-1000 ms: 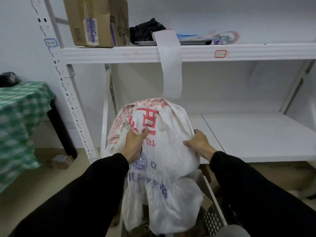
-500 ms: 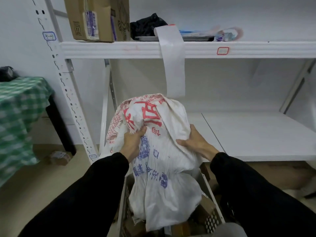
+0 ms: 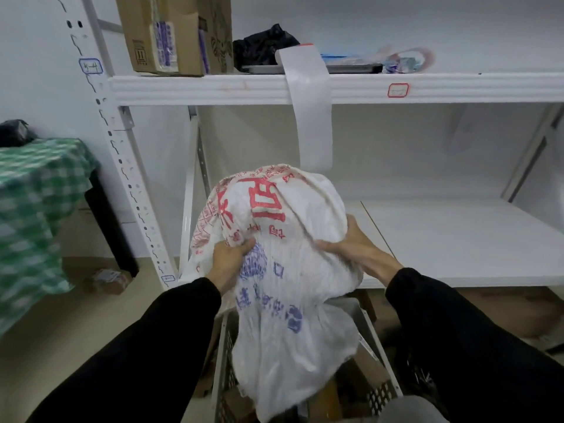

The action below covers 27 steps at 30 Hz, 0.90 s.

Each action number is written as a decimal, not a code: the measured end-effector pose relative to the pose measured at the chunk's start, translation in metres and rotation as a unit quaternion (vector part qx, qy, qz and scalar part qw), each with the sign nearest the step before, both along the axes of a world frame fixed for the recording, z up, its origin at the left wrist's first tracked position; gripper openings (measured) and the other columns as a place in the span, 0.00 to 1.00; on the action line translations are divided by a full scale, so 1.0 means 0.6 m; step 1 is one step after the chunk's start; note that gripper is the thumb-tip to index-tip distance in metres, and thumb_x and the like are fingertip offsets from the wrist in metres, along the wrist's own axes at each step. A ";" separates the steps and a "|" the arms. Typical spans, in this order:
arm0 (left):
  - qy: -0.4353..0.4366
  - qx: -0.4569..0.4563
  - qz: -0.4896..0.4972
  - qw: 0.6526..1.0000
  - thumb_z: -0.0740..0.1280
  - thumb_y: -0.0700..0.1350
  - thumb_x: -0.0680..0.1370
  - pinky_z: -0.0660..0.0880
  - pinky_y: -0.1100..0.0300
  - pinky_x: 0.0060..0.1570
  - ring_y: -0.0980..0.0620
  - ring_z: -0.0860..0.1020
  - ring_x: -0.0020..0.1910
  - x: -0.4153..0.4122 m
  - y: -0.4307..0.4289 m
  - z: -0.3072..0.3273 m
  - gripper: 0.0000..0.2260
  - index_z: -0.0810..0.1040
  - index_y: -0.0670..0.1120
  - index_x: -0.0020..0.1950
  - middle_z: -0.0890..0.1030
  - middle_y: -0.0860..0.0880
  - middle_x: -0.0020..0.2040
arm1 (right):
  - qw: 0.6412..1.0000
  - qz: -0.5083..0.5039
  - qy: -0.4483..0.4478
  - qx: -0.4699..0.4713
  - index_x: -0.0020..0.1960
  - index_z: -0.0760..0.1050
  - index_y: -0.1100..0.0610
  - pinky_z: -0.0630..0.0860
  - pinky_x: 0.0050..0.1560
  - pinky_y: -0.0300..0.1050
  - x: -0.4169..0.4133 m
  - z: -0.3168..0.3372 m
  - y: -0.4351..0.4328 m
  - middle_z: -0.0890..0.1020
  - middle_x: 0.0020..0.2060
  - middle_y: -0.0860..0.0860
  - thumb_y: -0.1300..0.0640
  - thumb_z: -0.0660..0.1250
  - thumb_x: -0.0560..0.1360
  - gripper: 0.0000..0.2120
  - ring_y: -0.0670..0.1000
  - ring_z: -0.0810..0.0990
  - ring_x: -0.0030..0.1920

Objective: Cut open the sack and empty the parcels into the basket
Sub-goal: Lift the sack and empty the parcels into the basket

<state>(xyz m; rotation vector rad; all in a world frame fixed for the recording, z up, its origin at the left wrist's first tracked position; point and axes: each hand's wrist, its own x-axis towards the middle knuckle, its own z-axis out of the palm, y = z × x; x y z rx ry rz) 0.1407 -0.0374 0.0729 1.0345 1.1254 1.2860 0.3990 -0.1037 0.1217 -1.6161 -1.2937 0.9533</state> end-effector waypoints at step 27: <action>-0.045 0.016 -0.141 0.989 0.71 0.25 0.71 0.75 0.49 0.63 0.48 0.82 0.56 0.076 -0.008 0.050 0.19 0.80 0.46 0.54 0.85 0.48 0.53 | 0.973 -0.123 -0.198 0.009 0.55 0.75 0.60 0.78 0.51 0.50 -0.013 -0.053 0.022 0.80 0.47 0.53 0.60 0.75 0.70 0.16 0.58 0.80 0.50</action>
